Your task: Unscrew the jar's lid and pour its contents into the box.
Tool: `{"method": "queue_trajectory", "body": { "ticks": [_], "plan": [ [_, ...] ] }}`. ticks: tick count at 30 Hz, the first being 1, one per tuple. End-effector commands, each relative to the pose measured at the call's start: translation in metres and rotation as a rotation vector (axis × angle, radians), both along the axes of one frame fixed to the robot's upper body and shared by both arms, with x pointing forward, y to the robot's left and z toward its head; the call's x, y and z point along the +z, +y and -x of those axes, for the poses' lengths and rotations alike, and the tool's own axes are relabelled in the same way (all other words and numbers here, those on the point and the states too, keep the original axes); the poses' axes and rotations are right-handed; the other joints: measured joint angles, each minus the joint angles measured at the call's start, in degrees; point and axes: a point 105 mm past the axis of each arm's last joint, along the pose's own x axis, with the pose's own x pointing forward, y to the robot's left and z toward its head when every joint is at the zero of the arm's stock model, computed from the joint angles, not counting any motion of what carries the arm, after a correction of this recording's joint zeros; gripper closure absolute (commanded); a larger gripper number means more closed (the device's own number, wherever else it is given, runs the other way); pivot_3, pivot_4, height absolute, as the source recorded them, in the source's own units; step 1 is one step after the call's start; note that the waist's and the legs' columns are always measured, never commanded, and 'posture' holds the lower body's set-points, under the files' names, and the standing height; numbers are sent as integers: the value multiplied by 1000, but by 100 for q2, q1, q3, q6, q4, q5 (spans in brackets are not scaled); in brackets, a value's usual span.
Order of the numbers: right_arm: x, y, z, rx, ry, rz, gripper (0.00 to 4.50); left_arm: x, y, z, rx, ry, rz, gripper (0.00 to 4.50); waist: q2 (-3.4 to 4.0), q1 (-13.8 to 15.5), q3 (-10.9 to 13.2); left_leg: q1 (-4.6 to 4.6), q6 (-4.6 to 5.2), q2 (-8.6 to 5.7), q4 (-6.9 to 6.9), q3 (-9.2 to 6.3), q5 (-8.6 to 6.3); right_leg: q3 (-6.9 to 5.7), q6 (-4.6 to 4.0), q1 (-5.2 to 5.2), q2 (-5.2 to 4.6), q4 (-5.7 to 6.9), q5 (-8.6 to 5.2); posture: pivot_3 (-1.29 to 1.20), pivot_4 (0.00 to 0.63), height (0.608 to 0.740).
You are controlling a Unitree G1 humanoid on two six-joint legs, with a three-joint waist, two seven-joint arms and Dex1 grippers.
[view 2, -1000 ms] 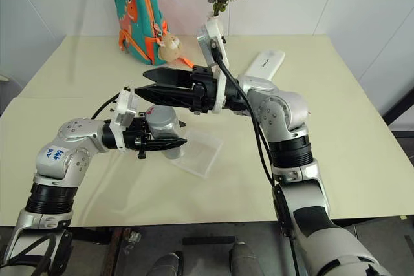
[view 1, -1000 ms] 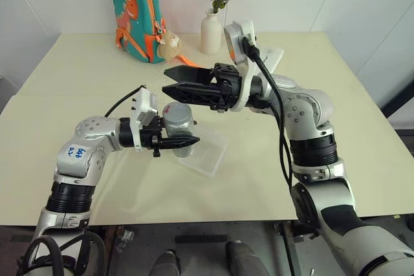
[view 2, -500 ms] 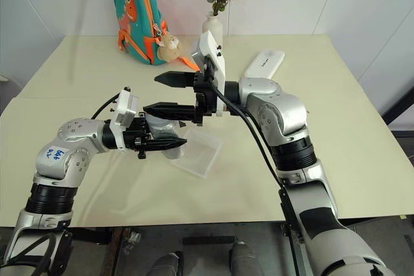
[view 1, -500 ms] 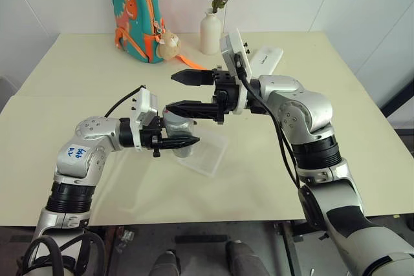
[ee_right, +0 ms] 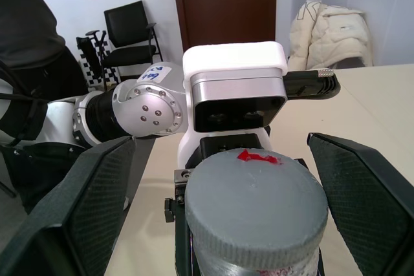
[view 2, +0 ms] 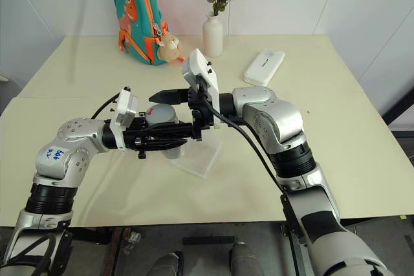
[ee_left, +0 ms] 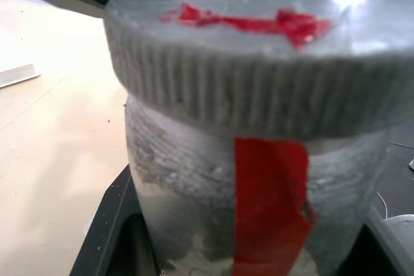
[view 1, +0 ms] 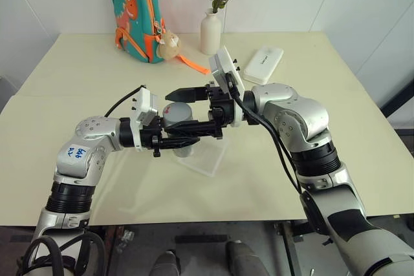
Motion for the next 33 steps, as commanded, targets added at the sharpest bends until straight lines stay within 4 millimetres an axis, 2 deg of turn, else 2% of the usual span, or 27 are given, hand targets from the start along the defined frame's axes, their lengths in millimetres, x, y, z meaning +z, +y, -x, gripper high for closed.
{"method": "queue_trajectory", "body": {
  "ticks": [1,17,20,23,27,33],
  "plan": [
    [7,3,0,1,-28,-25,21,12,-1,6,-21,-48,15,2521,0,-2,0,0,0,0,0,0,0,0,0,0,0,0,0,0,150,740],
    [6,5,-7,-6,-12,-36,21,13,0,6,-18,-48,15,2521,0,2,0,0,0,0,0,0,0,0,0,0,0,1,0,0,150,740],
    [8,4,-6,-3,-12,-49,625,13,0,6,-18,-48,15,2521,0,-2,0,0,0,0,0,0,0,0,0,0,0,1,0,0,150,740],
    [8,4,-6,-1,-11,-53,1600,13,0,6,-18,-49,16,2521,0,-1,0,0,0,0,0,0,0,0,0,0,0,1,0,0,150,740],
    [16,4,-5,1,32,-97,1600,13,0,6,-18,-49,14,2521,0,-2,0,0,0,0,0,0,0,0,0,0,0,1,0,0,150,740],
    [55,-5,-3,46,242,-303,1600,13,1,6,-15,-47,11,2521,2,3,1,0,-2,0,0,-2,1,-1,0,0,0,4,0,0,150,740]
  ]
}}
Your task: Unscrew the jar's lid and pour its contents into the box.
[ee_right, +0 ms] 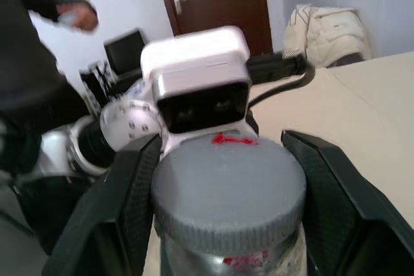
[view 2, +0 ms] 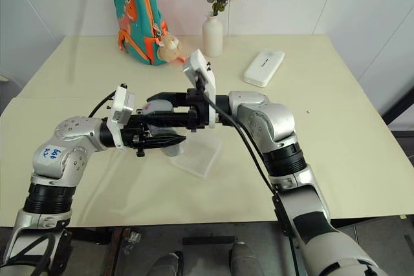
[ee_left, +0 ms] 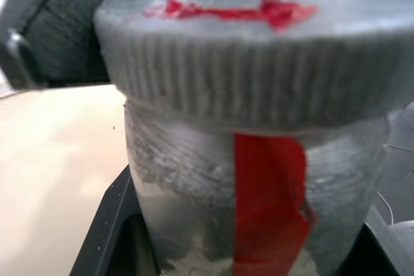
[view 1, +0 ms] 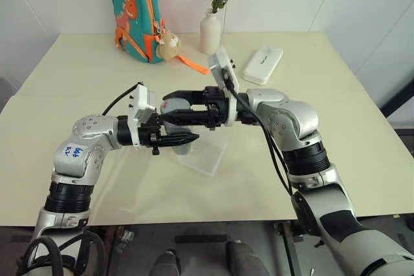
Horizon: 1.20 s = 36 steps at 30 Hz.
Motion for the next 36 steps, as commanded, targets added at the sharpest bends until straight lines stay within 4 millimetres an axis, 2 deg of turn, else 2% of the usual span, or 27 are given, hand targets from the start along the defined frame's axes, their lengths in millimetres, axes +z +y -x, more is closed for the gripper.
{"method": "queue_trajectory", "body": {
  "ticks": [1,4,8,10,12,13,14,15,19,23,25,27,31,34,36],
  "plan": [
    [44,-11,8,50,61,-172,1600,8,0,5,-16,-38,-1,2521,0,3,0,0,0,0,0,-1,0,0,0,0,0,0,0,0,150,740],
    [53,-18,7,51,111,-224,1600,8,0,5,-13,-38,0,2521,0,5,0,0,0,0,-4,-3,0,-3,-1,0,0,-4,-1,0,150,740],
    [46,-33,-7,-115,22,-180,1600,9,2,5,-5,-38,2,2521,0,5,0,0,0,0,-7,-3,0,-3,-2,0,0,-6,-1,0,150,740],
    [38,-51,-20,-237,-23,-164,1600,10,4,5,5,-40,13,2521,0,6,0,-1,0,0,-8,-2,0,-3,-2,0,0,-8,-1,0,150,740],
    [22,-80,-43,-433,-55,-128,1600,12,7,4,18,-48,13,2521,0,16,0,-1,0,-1,-12,-2,0,-3,-2,0,0,-13,-1,0,150,740],
    [9,-101,-54,-558,-102,-93,1600,13,9,4,25,-51,13,2521,0,31,0,-2,0,-1,-12,-2,0,-3,-2,0,0,-14,-1,0,150,740],
    [0,-115,-60,-637,-141,-62,1600,14,10,4,29,-53,12,2521,-1,50,-1,-3,0,-1,-13,-2,0,-3,-2,0,0,-17,-1,0,150,740],
    [-18,-138,-71,-768,-186,-12,1600,15,12,3,35,-53,10,2521,-1,55,-1,-3,0,-1,-15,-2,0,-4,-2,1,0,-22,-1,0,150,740],
    [-70,-207,-90,-1119,-213,51,1600,15,19,1,52,-50,-4,2521,-1,67,-1,-4,0,-2,-24,5,0,0,-1,2,-1,-38,-1,0,150,740],
    [-102,-236,-95,-1263,-164,72,1600,19,18,-3,57,-53,12,2521,2,-41,1,2,0,-2,-25,16,0,12,0,1,-1,-30,0,0,150,740],
    [-131,-252,-96,-1341,-145,149,1600,21,16,-6,58,-61,15,2521,2,-37,1,9,3,-2,-25,18,2,14,0,2,0,-20,0,0,150,740],
    [-153,-258,-94,-1369,-133,212,1600,22,15,-9,63,-67,10,2521,2,-9,1,11,5,-2,-25,18,8,13,0,2,0,-14,0,0,150,740],
    [-172,-255,-92,-1339,-92,235,1600,25,14,-11,70,-67,22,2521,2,-22,1,13,2,-5,-22,19,13,18,3,4,-1,-11,2,0,150,740],
    [-181,-255,-90,-1305,-24,230,886,24,14,-16,98,-67,6,2521,1,-16,1,27,1,-4,-21,18,14,17,4,18,0,-11,2,0,150,740],
    [-180,-256,-89,-1303,-21,223,216,24,14,-16,102,-66,5,2521,1,-12,1,50,1,-4,-24,17,13,15,4,42,0,-16,2,0,150,740]
  ]
}}
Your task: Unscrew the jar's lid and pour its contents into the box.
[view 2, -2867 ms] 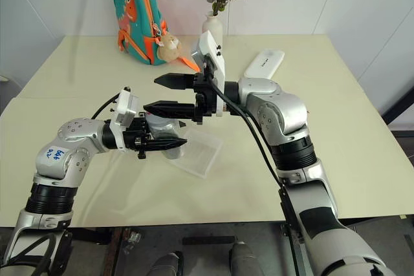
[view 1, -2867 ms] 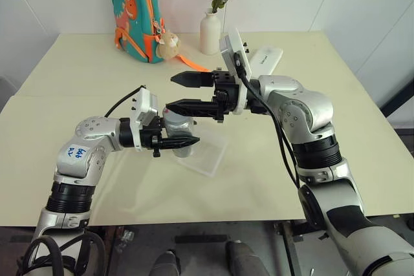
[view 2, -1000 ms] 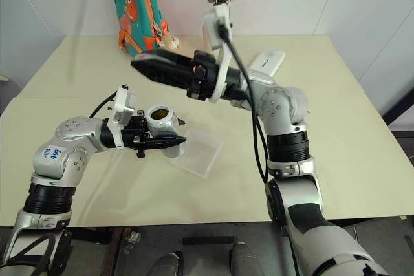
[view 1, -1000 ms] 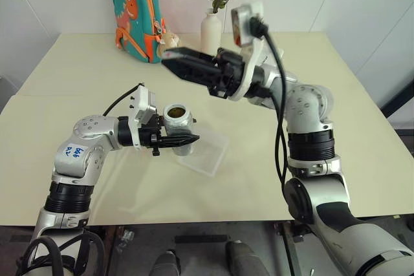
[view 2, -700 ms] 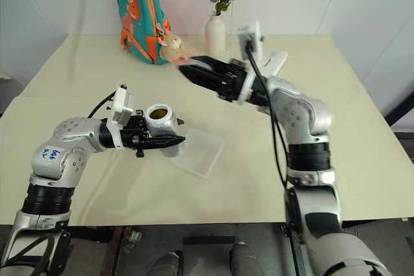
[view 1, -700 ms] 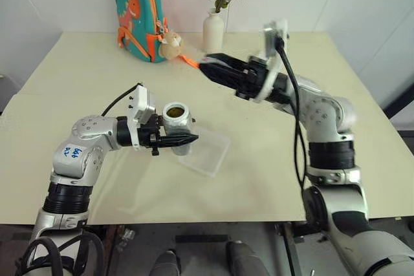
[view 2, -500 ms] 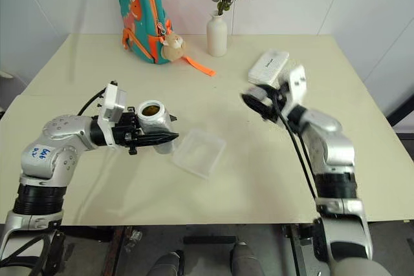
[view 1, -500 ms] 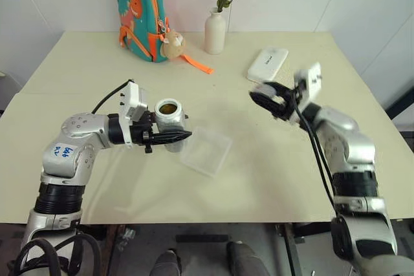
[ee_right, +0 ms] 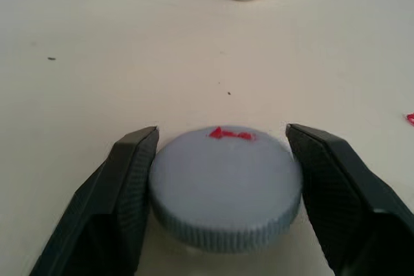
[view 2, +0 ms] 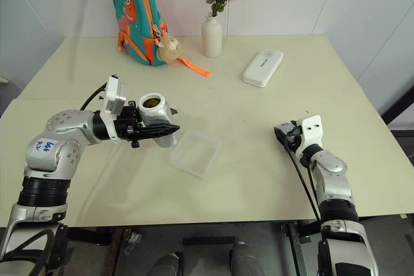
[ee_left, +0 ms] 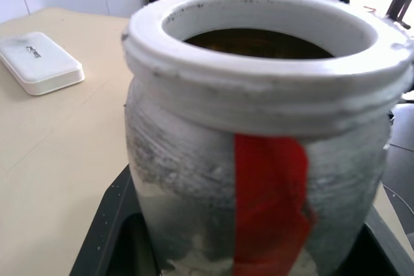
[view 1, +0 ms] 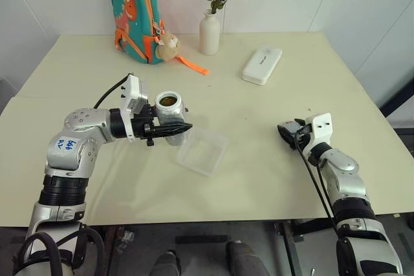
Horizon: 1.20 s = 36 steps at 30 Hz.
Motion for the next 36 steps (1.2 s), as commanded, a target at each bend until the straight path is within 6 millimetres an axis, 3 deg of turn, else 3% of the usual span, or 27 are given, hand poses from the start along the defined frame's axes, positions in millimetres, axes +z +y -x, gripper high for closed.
{"method": "queue_trajectory", "body": {
  "ticks": [1,4,8,13,18,21,31,35,36],
  "plan": [
    [-2,-2,2,19,12,-40,37,11,0,-1,16,-42,1,2521,-1,2,0,17,0,0,-3,0,0,0,0,18,0,-5,0,0,150,740],
    [20,-2,4,68,-43,-91,37,11,0,-5,45,-37,-11,2521,-1,4,1,25,0,0,-3,1,0,2,1,27,0,-6,1,0,150,740],
    [76,23,18,270,-140,-103,37,13,3,-10,86,-26,-29,2521,7,1,6,25,-1,0,-3,1,0,3,2,23,0,0,1,0,150,740],
    [121,61,61,586,-123,10,37,21,5,-20,150,-47,-32,2521,8,39,6,20,-1,0,-7,-4,0,-2,2,20,0,-6,-1,0,150,740],
    [130,83,106,812,-30,154,37,23,5,-23,172,-77,-75,2521,6,67,6,14,-1,0,-7,-4,-1,-2,3,23,-1,-21,0,0,150,740],
    [125,91,131,905,37,217,37,24,1,-24,172,-100,-105,2521,5,91,6,7,5,0,-8,-4,-5,-3,3,19,0,-30,0,0,150,740],
    [113,92,130,822,16,172,37,13,-19,-42,277,-313,-291,2521,-3,222,7,-2,4,0,0,-2,-6,-2,6,19,0,-40,2,0,150,740],
    [109,94,127,791,13,140,37,16,-24,-50,350,-603,-437,2521,-3,233,7,-10,5,0,0,-2,-6,-2,8,12,-1,-49,3,0,150,740],
    [108,95,125,783,11,129,37,19,-25,-54,382,-744,-503,2521,-3,235,7,-10,5,0,-2,-2,-6,-2,8,12,-1,-51,3,0,150,740]
  ]
}}
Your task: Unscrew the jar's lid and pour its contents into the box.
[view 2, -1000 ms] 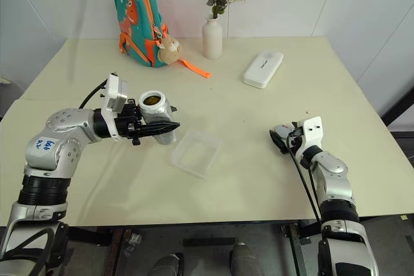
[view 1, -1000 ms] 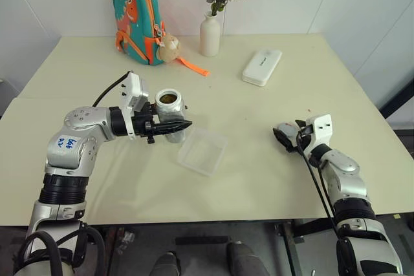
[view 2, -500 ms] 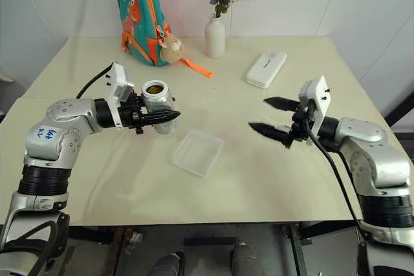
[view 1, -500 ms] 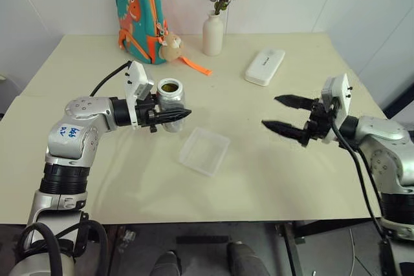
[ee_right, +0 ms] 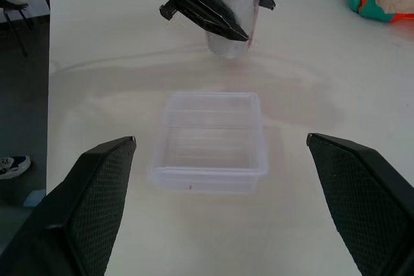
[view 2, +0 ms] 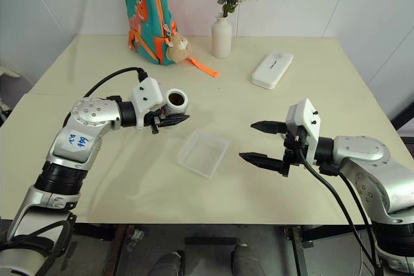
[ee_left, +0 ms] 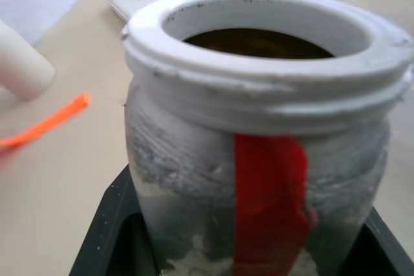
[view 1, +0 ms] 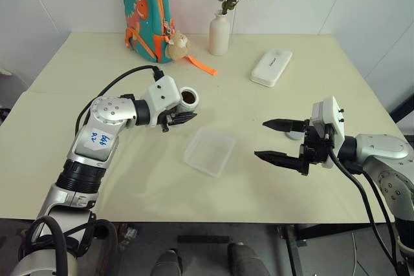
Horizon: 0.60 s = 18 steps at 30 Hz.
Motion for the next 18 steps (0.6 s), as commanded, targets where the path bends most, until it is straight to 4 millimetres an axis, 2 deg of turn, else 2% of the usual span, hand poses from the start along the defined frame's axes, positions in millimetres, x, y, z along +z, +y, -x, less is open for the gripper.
{"method": "queue_trajectory", "body": {
  "ticks": [1,3,5,7,12,14,15,18],
  "plan": [
    [7,3,1,-19,-42,-45,37,24,-7,-7,48,-431,-216,2521,0,5,0,0,0,0,0,0,0,0,0,0,0,-1,0,0,150,740],
    [6,5,-1,-36,-33,-73,37,34,-16,-3,30,-781,-422,2521,-1,18,0,-2,0,0,0,0,0,1,3,-1,0,-6,2,0,150,740],
    [3,6,-3,-46,-26,-85,37,39,-23,3,-9,-980,-502,2521,-1,55,1,-12,0,0,0,0,0,2,9,-5,0,-18,9,0,150,740],
    [1,7,-6,-55,-26,-90,37,30,-21,-1,-34,-1049,-602,2521,0,100,0,-26,0,-1,3,0,0,2,17,-8,-1,-31,16,0,150,740],
    [1,12,-10,-65,-20,-146,37,36,-29,12,-79,-1487,-711,2521,-1,117,0,-35,2,-7,3,0,-1,1,21,-11,-4,-34,18,0,150,740],
    [2,15,-12,-70,-18,-173,37,26,-29,10,-111,-1544,-765,2521,-1,118,0,-35,2,-7,3,-1,-1,0,21,-11,-4,-33,18,0,150,740],
    [3,16,-13,-74,-20,-185,37,24,-30,12,-109,-1602,-766,2521,-1,116,0,-35,2,-7,3,0,-1,1,22,-11,-5,-32,19,0,150,740],
    [3,19,-17,-87,-15,-227,37,16,-35,13,-149,-1637,-752,2521,-1,110,0,-34,3,-7,5,0,0,0,23,-12,-4,-25,19,0,150,740]
  ]
}}
